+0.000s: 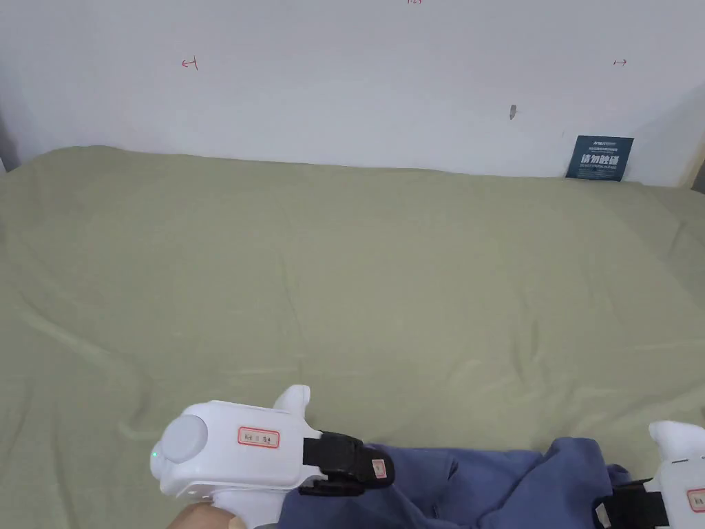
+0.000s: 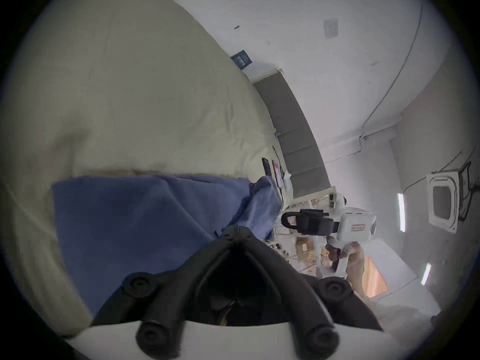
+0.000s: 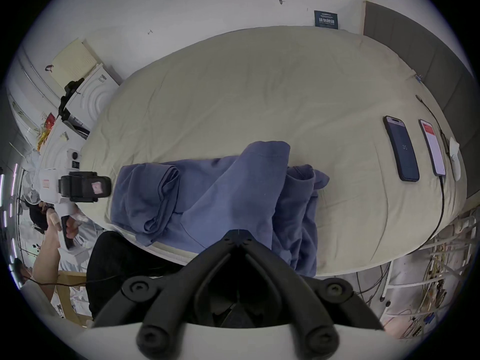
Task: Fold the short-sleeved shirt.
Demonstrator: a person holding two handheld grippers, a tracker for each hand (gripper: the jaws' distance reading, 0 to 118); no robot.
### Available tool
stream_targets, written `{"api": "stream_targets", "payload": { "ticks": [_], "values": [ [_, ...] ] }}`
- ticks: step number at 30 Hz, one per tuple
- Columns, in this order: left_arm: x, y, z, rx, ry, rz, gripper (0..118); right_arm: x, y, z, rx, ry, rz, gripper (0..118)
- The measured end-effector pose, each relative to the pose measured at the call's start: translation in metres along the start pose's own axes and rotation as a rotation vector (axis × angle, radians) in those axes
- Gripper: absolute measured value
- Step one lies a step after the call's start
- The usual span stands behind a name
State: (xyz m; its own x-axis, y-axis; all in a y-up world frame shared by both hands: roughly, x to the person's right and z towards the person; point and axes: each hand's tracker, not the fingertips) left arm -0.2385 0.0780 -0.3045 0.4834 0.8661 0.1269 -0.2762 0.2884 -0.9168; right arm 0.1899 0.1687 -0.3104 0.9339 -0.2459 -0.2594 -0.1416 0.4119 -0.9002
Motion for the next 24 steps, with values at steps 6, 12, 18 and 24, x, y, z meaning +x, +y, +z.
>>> {"api": "stream_targets", "payload": {
  "ticks": [6,12,18,24],
  "values": [
    [-0.039,-0.027,-0.084,-0.138,0.123,0.123,0,-0.005,-0.001,-0.001,0.006,0.010,0.026,0],
    [-0.043,-0.029,-0.075,-0.037,0.031,0.166,0,-0.002,-0.003,-0.008,-0.011,0.000,0.023,0],
    [-0.009,0.001,0.007,-0.069,0.069,0.002,0,-0.006,0.000,-0.005,-0.012,0.011,0.042,0],
    [-0.048,0.000,0.114,0.034,0.194,0.051,0,-0.014,0.004,-0.005,-0.017,0.004,0.064,0]
  ]
}}
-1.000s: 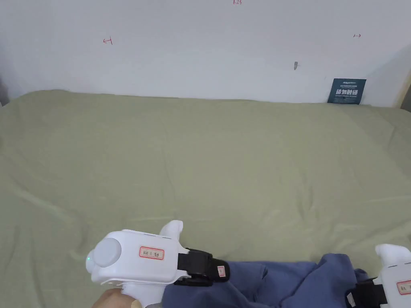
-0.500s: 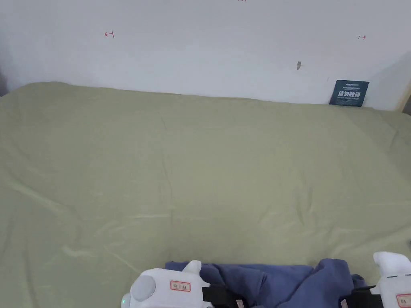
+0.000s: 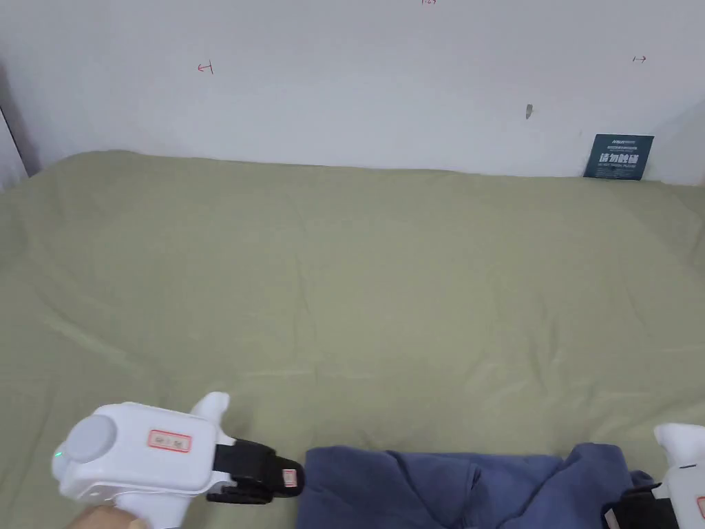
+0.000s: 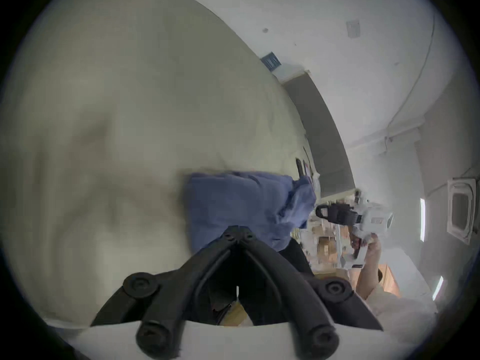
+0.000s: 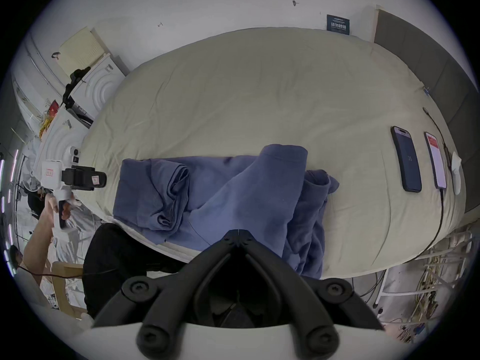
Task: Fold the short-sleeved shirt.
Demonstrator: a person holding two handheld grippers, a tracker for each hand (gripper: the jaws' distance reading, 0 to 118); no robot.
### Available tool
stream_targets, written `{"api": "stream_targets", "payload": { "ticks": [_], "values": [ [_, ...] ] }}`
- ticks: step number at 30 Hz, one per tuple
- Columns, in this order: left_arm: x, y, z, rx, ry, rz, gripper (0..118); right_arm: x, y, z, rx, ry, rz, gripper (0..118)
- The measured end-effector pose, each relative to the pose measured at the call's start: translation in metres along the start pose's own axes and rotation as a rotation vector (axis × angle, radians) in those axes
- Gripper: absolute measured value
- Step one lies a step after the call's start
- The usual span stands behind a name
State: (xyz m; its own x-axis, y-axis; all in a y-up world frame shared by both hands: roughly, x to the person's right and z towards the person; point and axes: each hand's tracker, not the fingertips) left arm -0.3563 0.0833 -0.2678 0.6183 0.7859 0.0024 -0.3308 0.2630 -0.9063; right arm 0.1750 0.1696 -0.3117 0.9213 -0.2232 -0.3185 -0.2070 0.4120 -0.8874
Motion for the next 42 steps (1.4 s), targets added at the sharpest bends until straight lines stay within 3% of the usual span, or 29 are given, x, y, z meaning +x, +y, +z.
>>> {"api": "stream_targets", "payload": {
  "ticks": [8,9,10,11,12,14,22,23,24,26,28,29,30,33,35,39,42],
  "values": [
    [-0.021,-0.011,-0.013,0.038,-0.082,0.067,2,-0.003,0.002,-0.003,-0.009,0.007,-0.001,0],
    [-0.019,-0.011,-0.018,0.036,-0.077,0.036,17,-0.003,0.002,-0.002,-0.009,0.006,0.000,0],
    [-0.018,-0.011,-0.023,0.037,-0.079,0.023,71,-0.003,0.002,-0.001,-0.005,0.006,0.000,0],
    [-0.020,-0.010,-0.026,0.031,-0.086,0.029,109,-0.002,0.002,0.000,-0.004,0.005,-0.001,0],
    [-0.023,-0.010,-0.033,0.000,-0.107,0.043,118,-0.001,0.002,0.001,-0.004,0.004,-0.005,0],
    [-0.029,-0.013,-0.040,-0.005,-0.199,0.064,118,0.000,0.001,0.003,-0.002,0.006,-0.012,0],
    [-0.028,-0.004,-0.071,-0.016,-0.276,0.138,117,0.002,-0.001,0.000,-0.015,-0.002,-0.026,0],
    [-0.023,-0.004,-0.074,-0.025,-0.274,0.122,111,0.003,-0.001,-0.001,-0.016,0.002,-0.029,0],
    [-0.019,-0.004,-0.077,-0.042,-0.251,0.108,97,0.003,-0.001,-0.001,-0.015,0.003,-0.036,0],
    [-0.022,-0.006,-0.086,-0.077,-0.126,0.107,16,0.003,-0.002,-0.002,-0.016,0.007,-0.040,0],
    [-0.036,-0.011,-0.086,-0.100,0.021,0.073,12,0.003,-0.002,-0.001,-0.018,0.001,-0.039,0],
    [-0.038,-0.012,-0.083,-0.057,-0.150,0.143,12,0.003,-0.002,-0.001,-0.017,0.001,-0.038,0],
    [-0.036,-0.011,-0.078,-0.042,-0.180,0.176,12,0.003,-0.003,0.000,-0.019,-0.001,-0.040,0],
    [-0.019,-0.002,-0.062,-0.071,-0.045,0.060,12,0.001,0.000,0.001,-0.020,-0.010,-0.033,0],
    [-0.016,0.003,-0.049,-0.049,-0.003,0.097,12,-0.003,0.003,0.000,-0.017,-0.012,-0.025,0],
    [-0.018,0.011,0.011,0.026,0.003,0.108,12,-0.009,0.013,-0.006,-0.010,0.014,-0.024,0],
    [-0.028,0.014,0.078,0.119,0.109,0.150,12,-0.019,0.020,-0.010,-0.018,0.023,0.013,0]
  ]
}}
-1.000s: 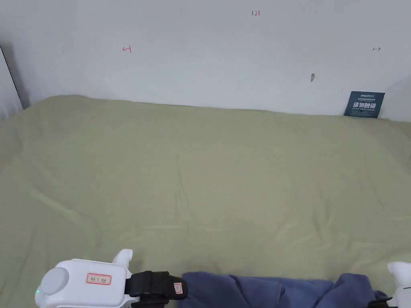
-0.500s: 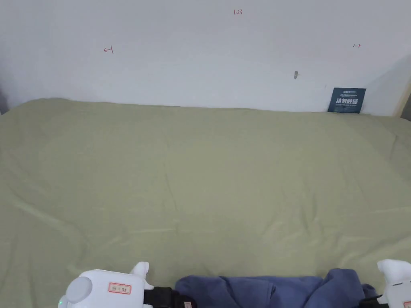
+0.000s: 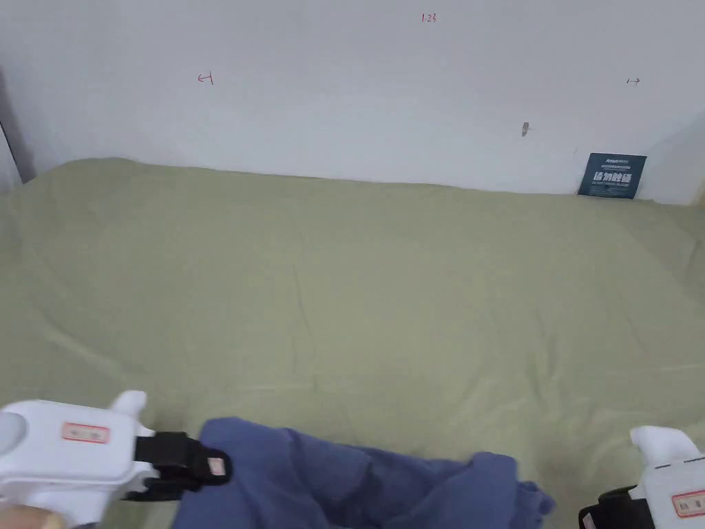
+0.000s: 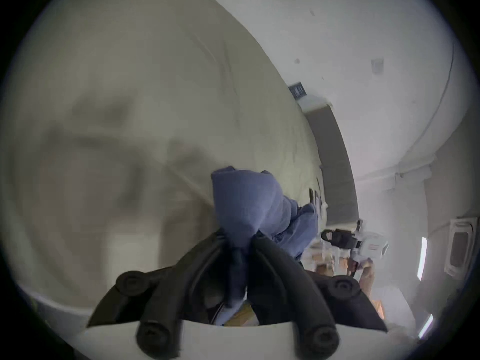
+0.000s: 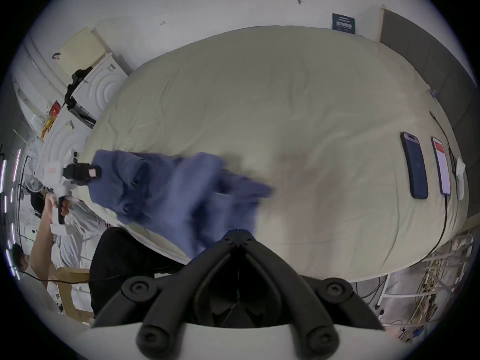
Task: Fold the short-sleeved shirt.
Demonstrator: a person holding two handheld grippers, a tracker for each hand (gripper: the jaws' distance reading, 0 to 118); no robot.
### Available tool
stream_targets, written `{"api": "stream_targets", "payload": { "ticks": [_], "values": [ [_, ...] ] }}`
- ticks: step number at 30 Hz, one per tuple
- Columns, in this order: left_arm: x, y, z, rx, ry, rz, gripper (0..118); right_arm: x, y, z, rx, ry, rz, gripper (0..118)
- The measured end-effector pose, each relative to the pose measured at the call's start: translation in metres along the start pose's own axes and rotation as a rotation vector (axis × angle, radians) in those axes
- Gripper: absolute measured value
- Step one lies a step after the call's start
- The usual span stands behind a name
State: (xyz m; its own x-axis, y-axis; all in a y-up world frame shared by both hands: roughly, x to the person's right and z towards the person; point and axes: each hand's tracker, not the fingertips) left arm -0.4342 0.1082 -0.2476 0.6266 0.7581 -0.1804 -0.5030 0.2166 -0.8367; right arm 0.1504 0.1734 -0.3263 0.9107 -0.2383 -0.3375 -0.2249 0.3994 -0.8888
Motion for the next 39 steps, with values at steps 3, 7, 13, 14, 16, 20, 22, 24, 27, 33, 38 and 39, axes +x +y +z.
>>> {"api": "stream_targets", "payload": {
  "ticks": [3,7,13,14,16,20,22,24,27,33,38,39],
  "values": [
    [-0.006,0.001,0.062,0.112,0.073,0.081,12,-0.006,0.007,-0.005,-0.001,0.009,0.019,0],
    [0.002,-0.005,0.102,0.147,0.117,0.100,12,-0.009,0.012,-0.013,-0.002,0.011,0.022,0],
    [0.067,-0.014,0.063,0.088,-0.036,-0.011,12,-0.012,0.006,-0.016,-0.022,0.007,0.019,0],
    [0.081,-0.013,0.050,0.075,-0.061,-0.035,12,-0.011,0.004,-0.016,-0.024,0.005,0.016,0],
    [0.111,-0.013,0.017,0.014,-0.129,-0.072,12,-0.008,0.001,-0.016,-0.025,-0.002,0.007,0],
    [0.144,-0.015,-0.052,-0.090,-0.169,-0.112,12,-0.005,-0.003,-0.015,-0.023,-0.008,-0.014,0],
    [0.143,-0.014,-0.088,-0.160,-0.151,-0.116,14,-0.006,-0.005,-0.015,-0.024,-0.006,-0.014,0],
    [0.140,-0.015,-0.112,-0.203,-0.133,-0.110,42,-0.006,-0.005,-0.017,-0.027,-0.002,-0.018,0],
    [0.130,-0.018,-0.121,-0.213,-0.140,-0.090,81,-0.007,-0.007,-0.018,-0.029,0.007,-0.015,0],
    [0.113,-0.015,-0.103,-0.069,-0.120,-0.074,1,-0.012,-0.006,-0.018,-0.022,0.016,-0.008,0],
    [0.111,-0.032,-0.117,-0.065,-0.159,-0.074,1,-0.016,-0.005,-0.018,-0.013,0.033,-0.007,0],
    [0.112,-0.036,-0.125,-0.092,-0.172,-0.096,1,-0.017,-0.005,-0.019,-0.012,0.034,-0.006,0]
  ]
}}
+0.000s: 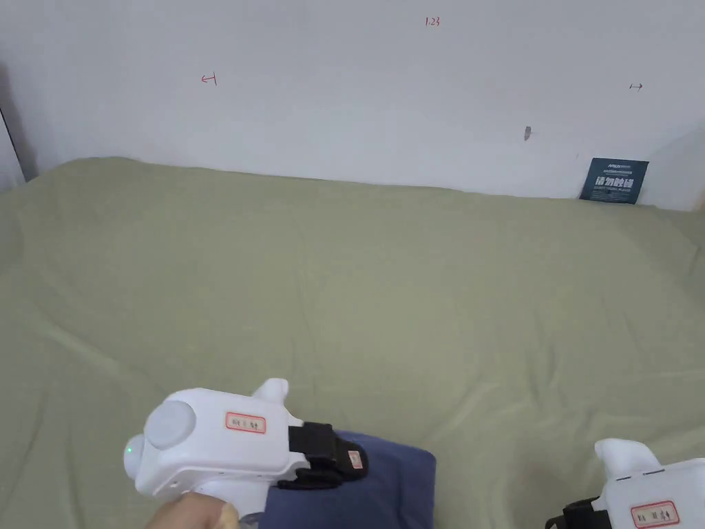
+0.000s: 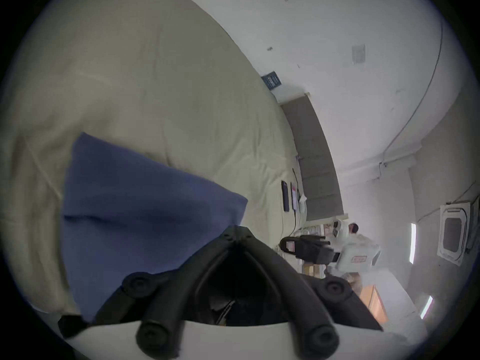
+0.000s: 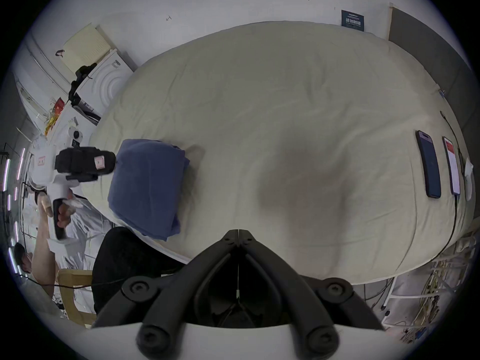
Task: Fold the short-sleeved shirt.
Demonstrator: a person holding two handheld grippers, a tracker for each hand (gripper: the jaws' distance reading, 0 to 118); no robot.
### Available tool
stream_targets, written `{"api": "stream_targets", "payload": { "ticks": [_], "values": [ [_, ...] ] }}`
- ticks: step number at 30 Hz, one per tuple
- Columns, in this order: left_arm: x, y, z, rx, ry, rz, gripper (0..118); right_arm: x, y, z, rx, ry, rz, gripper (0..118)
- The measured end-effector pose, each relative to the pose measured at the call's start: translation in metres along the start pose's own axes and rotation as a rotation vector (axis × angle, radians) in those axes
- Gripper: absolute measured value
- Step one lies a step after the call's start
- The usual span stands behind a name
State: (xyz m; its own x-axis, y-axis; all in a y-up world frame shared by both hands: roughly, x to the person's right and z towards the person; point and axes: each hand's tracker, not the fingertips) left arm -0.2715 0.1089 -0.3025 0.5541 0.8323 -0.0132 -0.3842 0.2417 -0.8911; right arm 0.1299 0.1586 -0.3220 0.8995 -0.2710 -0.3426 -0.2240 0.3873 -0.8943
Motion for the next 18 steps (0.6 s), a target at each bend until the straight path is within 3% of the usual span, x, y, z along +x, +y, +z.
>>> {"api": "stream_targets", "payload": {
  "ticks": [4,8,10,15,18],
  "values": [
    [-0.014,-0.016,-0.048,-0.083,0.002,-0.043,1,-0.002,0.001,-0.007,-0.006,0.005,0.001,0],
    [-0.055,-0.035,-0.083,-0.089,0.067,0.110,0,-0.005,-0.002,-0.015,-0.021,0.026,-0.007,0],
    [-0.062,-0.037,-0.076,-0.007,-0.065,0.170,0,-0.007,-0.004,-0.018,-0.032,0.025,0.005,0],
    [-0.026,-0.019,-0.047,-0.099,0.068,0.104,0,-0.019,0.001,-0.021,-0.048,0.021,0.035,0],
    [-0.004,-0.008,0.006,-0.043,-0.002,0.039,0,-0.037,0.013,-0.025,-0.038,0.061,0.062,0]
  ]
}}
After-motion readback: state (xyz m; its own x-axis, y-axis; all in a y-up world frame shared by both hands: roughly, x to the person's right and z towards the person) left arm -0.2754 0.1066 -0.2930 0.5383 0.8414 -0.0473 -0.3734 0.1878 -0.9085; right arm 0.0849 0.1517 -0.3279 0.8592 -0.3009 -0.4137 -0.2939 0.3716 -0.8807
